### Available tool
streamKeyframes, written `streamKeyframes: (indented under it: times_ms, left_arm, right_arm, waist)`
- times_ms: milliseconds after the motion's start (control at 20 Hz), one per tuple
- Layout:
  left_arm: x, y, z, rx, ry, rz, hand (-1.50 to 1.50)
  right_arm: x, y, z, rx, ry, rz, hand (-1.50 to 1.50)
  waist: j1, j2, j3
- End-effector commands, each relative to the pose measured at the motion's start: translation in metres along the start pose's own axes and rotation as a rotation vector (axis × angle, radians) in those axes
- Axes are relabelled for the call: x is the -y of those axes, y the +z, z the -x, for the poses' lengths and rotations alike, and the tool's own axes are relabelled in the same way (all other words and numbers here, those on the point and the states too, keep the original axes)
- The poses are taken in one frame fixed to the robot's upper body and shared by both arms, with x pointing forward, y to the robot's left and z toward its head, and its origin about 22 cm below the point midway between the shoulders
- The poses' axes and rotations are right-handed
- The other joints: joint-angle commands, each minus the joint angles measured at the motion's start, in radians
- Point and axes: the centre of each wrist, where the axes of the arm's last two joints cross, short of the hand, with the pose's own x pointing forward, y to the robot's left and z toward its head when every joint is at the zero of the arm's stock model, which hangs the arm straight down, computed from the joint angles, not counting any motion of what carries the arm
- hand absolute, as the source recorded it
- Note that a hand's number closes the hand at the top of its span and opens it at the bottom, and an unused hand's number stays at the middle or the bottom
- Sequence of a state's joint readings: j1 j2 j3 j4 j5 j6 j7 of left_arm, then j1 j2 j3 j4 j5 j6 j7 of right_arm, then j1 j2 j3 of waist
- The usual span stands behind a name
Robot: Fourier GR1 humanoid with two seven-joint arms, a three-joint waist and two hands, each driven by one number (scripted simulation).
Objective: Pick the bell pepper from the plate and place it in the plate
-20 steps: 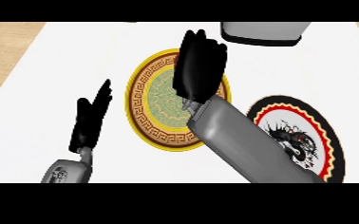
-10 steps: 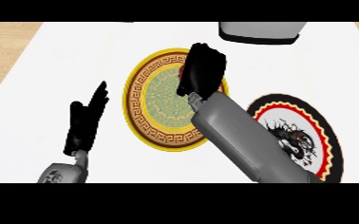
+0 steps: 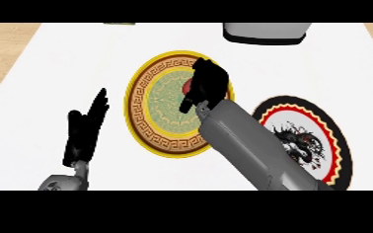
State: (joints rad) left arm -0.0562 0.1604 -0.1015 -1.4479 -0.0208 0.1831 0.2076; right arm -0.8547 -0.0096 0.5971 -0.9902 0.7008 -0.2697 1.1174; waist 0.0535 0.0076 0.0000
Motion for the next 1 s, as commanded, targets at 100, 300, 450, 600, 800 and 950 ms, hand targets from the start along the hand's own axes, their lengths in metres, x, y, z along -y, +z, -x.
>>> streamKeyframes:
  times_ms: [100, 300, 450, 600, 800, 950]
  left_arm:
    - [0.009, 0.003, -0.008, 0.01, 0.004, -0.006, 0.0]
    - [-0.007, 0.007, 0.011, -0.035, 0.011, -0.027, 0.0]
    - [-0.016, 0.008, -0.001, -0.028, -0.001, -0.03, 0.0]
    - [-0.008, 0.002, 0.007, -0.02, 0.016, -0.049, 0.0]
    - [-0.026, 0.0, -0.004, -0.007, -0.008, -0.039, 0.0]
    - [-0.001, 0.012, 0.009, 0.003, -0.002, -0.047, 0.0]
  right_arm:
    - [-0.001, 0.012, -0.012, 0.084, -0.23, 0.054, -1.5]
    - [0.029, 0.026, -0.016, 0.206, -0.576, 0.207, -1.5]
    - [0.031, 0.032, -0.007, 0.193, -0.728, 0.254, -1.5]
    - [0.012, 0.045, 0.019, 0.197, -0.81, 0.221, -1.5]
    - [0.002, 0.054, 0.033, 0.226, -0.85, 0.194, -1.5]
    - [-0.003, 0.064, 0.027, 0.268, -0.857, 0.181, -1.5]
  waist:
    - [-0.009, -0.002, 0.001]
    - [-0.042, -0.011, 0.001]
    - [-0.042, -0.013, 0.002]
    - [-0.052, -0.007, 0.001]
    - [-0.048, -0.007, 0.001]
    - [-0.044, -0.008, 0.0]
